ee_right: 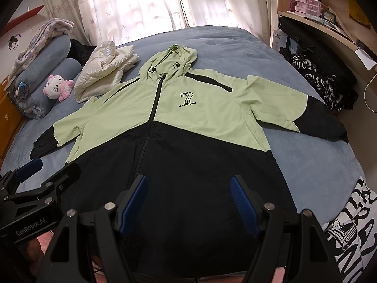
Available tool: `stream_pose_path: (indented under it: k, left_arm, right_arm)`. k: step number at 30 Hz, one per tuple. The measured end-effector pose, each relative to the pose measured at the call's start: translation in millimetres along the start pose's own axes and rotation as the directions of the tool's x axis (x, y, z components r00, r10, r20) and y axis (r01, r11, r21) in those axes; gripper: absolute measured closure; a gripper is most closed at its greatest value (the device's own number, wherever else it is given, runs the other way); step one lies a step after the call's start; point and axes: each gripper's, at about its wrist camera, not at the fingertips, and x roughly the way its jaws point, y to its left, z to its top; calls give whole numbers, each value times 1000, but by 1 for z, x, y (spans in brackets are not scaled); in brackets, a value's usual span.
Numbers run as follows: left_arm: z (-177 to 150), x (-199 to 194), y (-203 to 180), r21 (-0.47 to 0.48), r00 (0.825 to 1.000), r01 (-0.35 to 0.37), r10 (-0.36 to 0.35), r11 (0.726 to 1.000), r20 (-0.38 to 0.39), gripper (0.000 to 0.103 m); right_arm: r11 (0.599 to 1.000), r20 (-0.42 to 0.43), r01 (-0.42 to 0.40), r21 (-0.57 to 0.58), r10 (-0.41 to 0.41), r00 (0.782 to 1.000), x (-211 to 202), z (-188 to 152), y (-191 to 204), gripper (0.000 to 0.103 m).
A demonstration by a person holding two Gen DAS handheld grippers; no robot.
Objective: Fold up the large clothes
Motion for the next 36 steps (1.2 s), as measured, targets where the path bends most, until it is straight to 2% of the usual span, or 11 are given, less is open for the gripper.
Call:
stream_pose_path:
  k: [10,17,24,31,36]
  left_arm:
    - [-4,6,-1,12,1000,-8,8,1000,-2,1]
    - [6,8,-3,17,1000,-16,16,1000,1,1]
    - [29,9,-19,53,1000,-21,21,998,13,1]
    - [59,5,-40,82,998,35,-39,996,46,1]
    - [86,-1,-60,114,990,68,-81,991,114,1]
  right_arm:
    - [1000,9,10,-10,-10,1000,4,0,-1,30]
    - [999,44,29,-44,-27,999,-4,20,-8,30]
    - [998,72,27,-62,-23,997,-13,44,-20,30]
    - [994,122,73,-82,-62,991,-29,68,-38,30]
    - [993,165,91,-78,-77,983,-41,88,-58,30]
